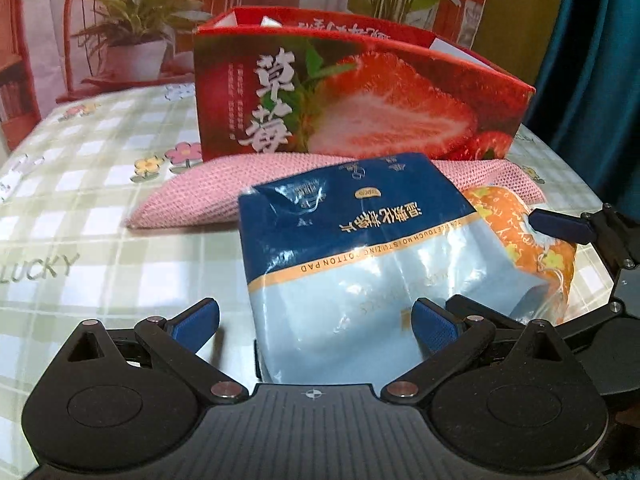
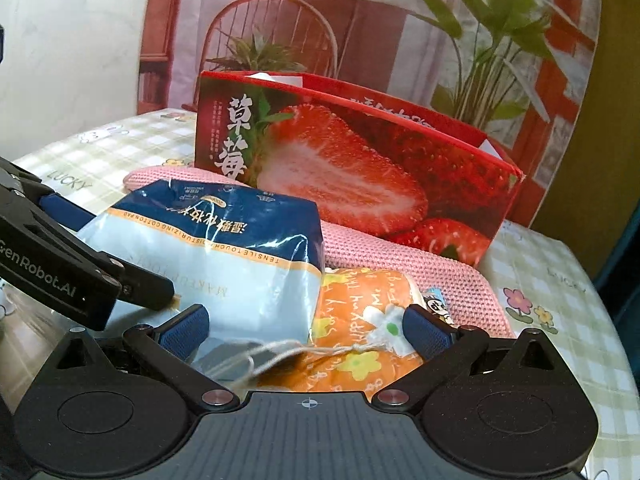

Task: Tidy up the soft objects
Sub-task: 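Move both grippers down to the blue-and-white cotton pad bag, then close the left gripper on the blue bag while the right gripper closes on it too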

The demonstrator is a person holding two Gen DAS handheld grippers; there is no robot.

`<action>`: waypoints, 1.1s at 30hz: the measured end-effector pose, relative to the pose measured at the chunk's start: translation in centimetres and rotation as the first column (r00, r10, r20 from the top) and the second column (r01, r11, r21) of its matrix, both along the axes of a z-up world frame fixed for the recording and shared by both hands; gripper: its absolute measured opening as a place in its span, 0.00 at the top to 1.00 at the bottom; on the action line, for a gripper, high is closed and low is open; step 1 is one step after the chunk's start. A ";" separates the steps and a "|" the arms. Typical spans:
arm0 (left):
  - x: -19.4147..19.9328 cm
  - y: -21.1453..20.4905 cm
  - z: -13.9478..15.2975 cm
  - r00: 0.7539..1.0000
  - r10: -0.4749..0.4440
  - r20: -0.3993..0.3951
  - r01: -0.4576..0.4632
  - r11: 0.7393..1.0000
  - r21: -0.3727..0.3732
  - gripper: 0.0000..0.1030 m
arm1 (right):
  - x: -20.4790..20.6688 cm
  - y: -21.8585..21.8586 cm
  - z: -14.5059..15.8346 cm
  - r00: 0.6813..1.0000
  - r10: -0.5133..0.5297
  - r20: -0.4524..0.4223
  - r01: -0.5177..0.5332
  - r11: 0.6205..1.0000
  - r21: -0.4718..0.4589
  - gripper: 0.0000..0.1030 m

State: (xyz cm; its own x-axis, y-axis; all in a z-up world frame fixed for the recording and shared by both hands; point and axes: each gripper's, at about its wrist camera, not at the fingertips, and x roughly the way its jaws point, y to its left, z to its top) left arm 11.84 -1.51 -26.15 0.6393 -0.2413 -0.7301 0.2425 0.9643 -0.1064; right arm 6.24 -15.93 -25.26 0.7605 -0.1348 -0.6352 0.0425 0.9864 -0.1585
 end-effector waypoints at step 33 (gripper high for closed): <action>-1.3 3.3 2.3 0.997 0.035 0.064 -0.022 0.980 -0.200 0.41 | 0.1 -0.2 0.1 1.000 0.005 -0.013 -0.005 1.000 0.002 0.00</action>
State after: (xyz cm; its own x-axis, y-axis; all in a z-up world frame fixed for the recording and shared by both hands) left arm 10.54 1.80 -23.88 0.6935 -0.3584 -0.6249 0.2282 0.9321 -0.2813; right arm 6.32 -16.16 -25.17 0.7532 -0.1293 -0.6450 0.0352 0.9870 -0.1567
